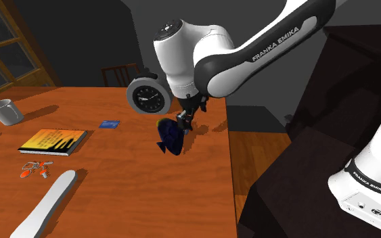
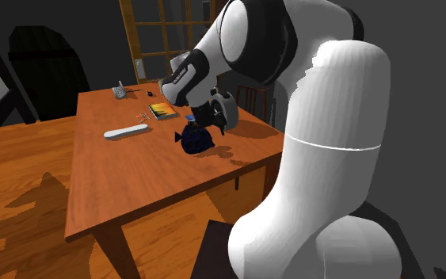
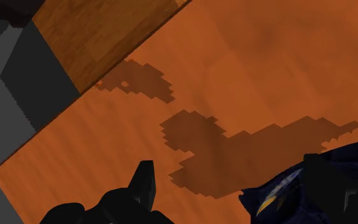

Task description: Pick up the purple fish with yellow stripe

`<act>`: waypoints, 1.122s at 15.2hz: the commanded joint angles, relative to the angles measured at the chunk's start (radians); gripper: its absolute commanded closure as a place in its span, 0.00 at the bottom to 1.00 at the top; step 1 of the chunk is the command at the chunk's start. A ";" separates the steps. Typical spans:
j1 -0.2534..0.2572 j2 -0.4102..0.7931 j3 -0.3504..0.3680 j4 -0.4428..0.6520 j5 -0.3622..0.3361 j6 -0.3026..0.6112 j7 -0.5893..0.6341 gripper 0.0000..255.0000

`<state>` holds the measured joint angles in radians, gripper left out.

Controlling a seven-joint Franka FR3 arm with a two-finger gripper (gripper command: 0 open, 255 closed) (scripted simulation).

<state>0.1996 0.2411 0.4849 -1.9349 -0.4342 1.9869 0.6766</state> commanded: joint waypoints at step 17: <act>0.066 0.172 -0.017 0.067 -0.105 0.041 0.091 1.00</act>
<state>0.2651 0.4123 0.4675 -1.8667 -0.5392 2.0277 0.7676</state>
